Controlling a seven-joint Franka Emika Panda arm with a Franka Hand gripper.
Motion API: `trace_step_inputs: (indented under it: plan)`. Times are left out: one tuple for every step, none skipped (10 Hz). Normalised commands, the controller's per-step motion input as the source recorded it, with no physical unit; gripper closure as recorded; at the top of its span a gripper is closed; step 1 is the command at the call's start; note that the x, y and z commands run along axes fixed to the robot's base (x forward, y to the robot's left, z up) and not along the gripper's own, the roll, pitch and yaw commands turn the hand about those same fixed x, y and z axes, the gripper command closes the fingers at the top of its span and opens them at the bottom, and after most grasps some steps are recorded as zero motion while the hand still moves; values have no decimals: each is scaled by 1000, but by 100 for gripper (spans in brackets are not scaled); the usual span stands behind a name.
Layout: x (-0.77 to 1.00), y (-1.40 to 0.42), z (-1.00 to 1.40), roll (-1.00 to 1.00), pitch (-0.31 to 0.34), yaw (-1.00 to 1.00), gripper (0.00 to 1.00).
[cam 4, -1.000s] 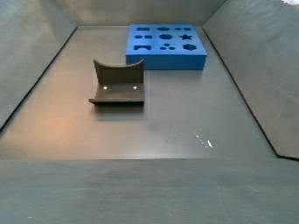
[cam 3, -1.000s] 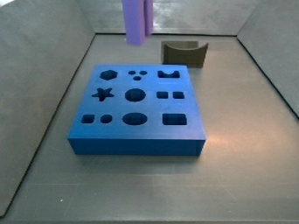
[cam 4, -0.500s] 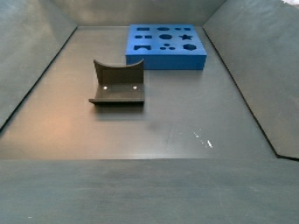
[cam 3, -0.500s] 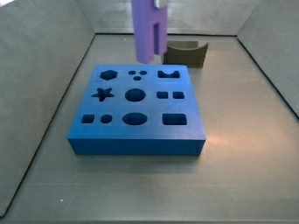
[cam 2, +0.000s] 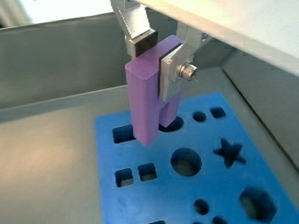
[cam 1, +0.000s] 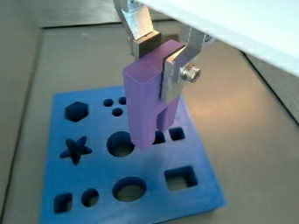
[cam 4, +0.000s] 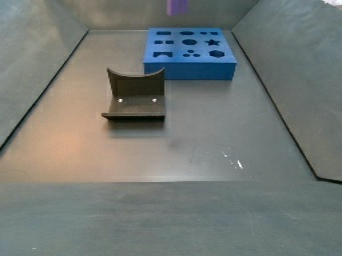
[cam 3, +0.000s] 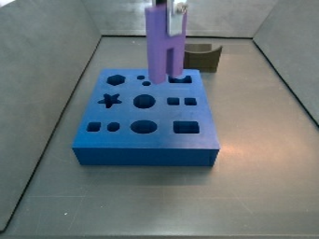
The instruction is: Insert the double-square object.
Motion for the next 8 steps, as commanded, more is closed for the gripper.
trace_step_inputs:
  plan:
    - [0,0,-351,0,0,-1000,100]
    - [0,0,-346,1,0,-1000,100]
    - [0,0,-343,3,0,-1000,100]
    - [0,0,-274,3,-9,-1000,100]
    - [51,14,-177,0,-19,-1000,100]
    - [114,54,-111,0,-11,-980,100]
    - [129,60,-69,0,-10,-974,100]
    - [357,111,-183,139,-20,-791,100]
